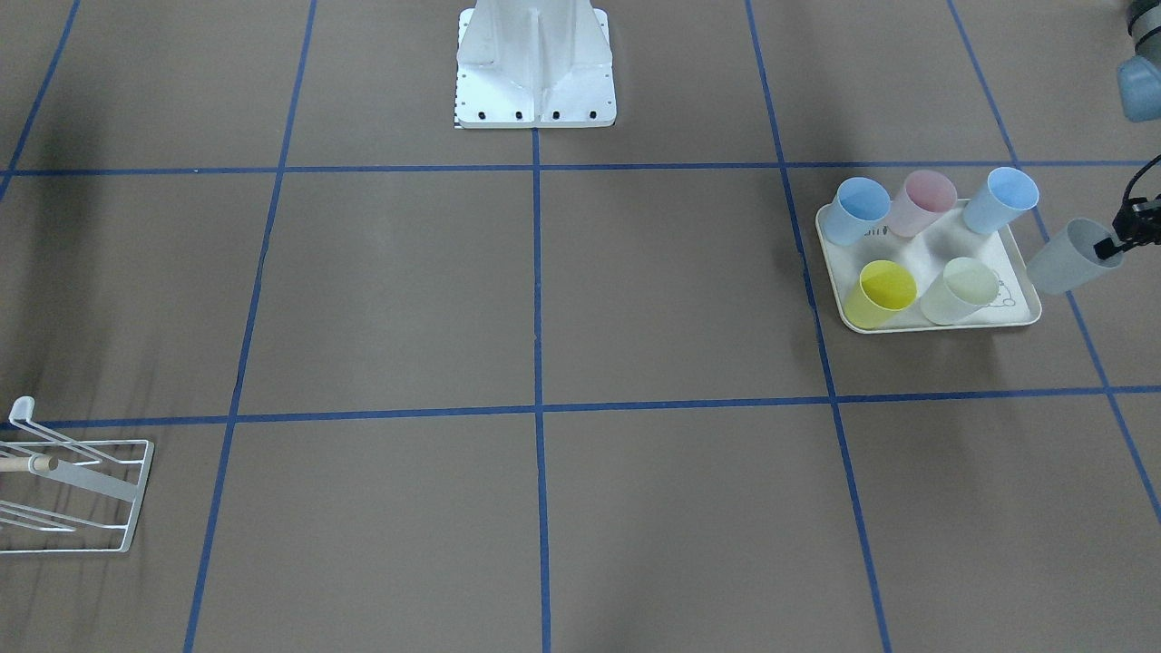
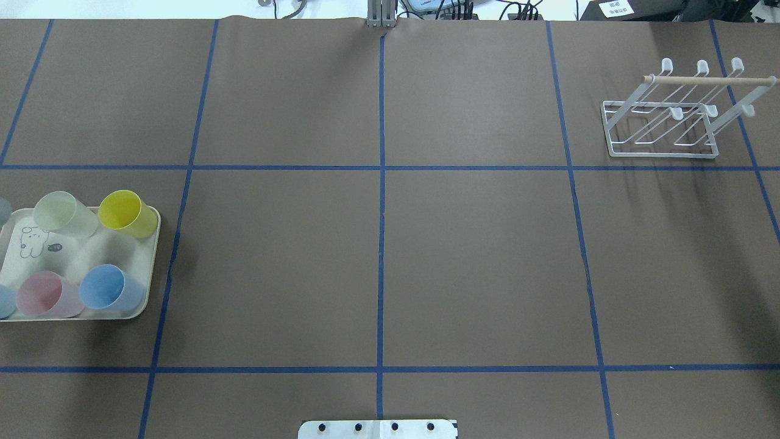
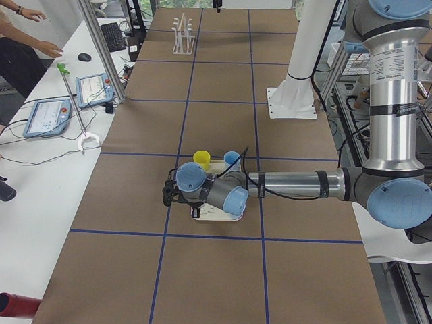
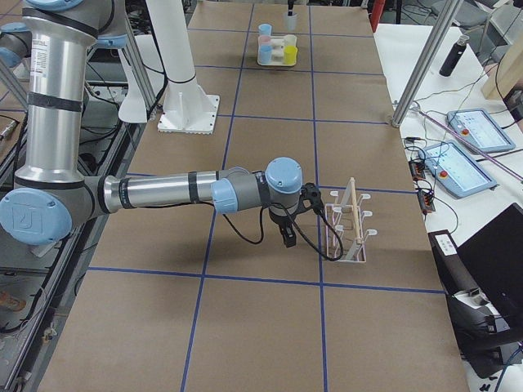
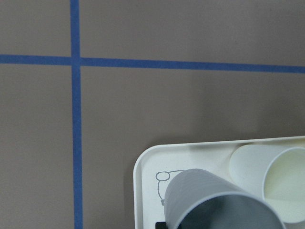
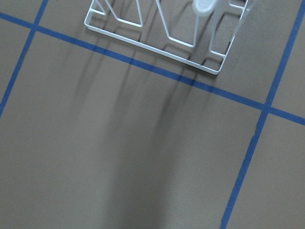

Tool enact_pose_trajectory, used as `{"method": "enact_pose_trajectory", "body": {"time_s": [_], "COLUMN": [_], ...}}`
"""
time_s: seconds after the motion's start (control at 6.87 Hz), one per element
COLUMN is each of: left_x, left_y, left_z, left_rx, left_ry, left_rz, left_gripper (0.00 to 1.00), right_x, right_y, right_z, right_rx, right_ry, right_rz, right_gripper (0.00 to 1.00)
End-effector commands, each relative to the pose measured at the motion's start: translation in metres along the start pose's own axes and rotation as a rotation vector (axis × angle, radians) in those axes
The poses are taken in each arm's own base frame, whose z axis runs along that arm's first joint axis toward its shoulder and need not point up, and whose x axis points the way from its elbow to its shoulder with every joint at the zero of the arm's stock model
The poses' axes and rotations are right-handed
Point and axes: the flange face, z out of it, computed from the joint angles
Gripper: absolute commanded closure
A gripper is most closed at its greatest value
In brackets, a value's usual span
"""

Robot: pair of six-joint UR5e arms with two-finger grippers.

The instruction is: Transfer IKEA cup to right arm and place on rack

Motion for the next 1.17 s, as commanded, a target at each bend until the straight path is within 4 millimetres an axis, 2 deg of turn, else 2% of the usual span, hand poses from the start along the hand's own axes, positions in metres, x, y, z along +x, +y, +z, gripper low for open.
{"method": "enact_pose_trajectory", "body": {"time_s": [0.0,0.15,0.29,0.44,0.58,0.73,0.87,1.02], "left_x": [0.045,0.079,0.122,0.188,0.251,0.324,0.405,0.489], "left_y": [-0.012,-0.012,-0.018,-0.013,-0.001,-0.009,0.001,0.021], "left_z": [-0.023,-0.043,-0.06,-0.05,-0.029,-0.018,0.015,0.05], "left_rx": [0.047,0.068,0.072,0.027,-0.024,-0.006,-0.017,0.001], "left_ry": [0.036,0.075,0.135,0.177,0.207,0.237,0.255,0.29], "left_rz": [-0.125,-0.131,-0.203,-0.223,-0.268,-0.323,-0.336,-0.348], "left_gripper": [1.0,1.0,1.0,1.0,1.0,1.0,1.0,1.0], "right_x": [-0.006,-0.013,-0.02,-0.027,-0.048,-0.071,-0.104,-0.144], "right_y": [-0.002,-0.007,-0.013,-0.021,-0.04,-0.064,-0.098,-0.129], "right_z": [-0.003,-0.006,-0.008,-0.003,0.003,0.004,-0.001,-0.004], "right_rx": [0.008,0.014,0.017,0.013,0.009,0.013,0.023,0.034], "right_ry": [-0.024,-0.074,-0.094,-0.102,-0.125,-0.14,-0.159,-0.194], "right_rz": [0.006,0.1,0.168,0.152,0.133,0.173,0.215,0.263], "right_gripper": [0.0,0.0,0.0,0.0,0.0,0.0,0.0,0.0]}}
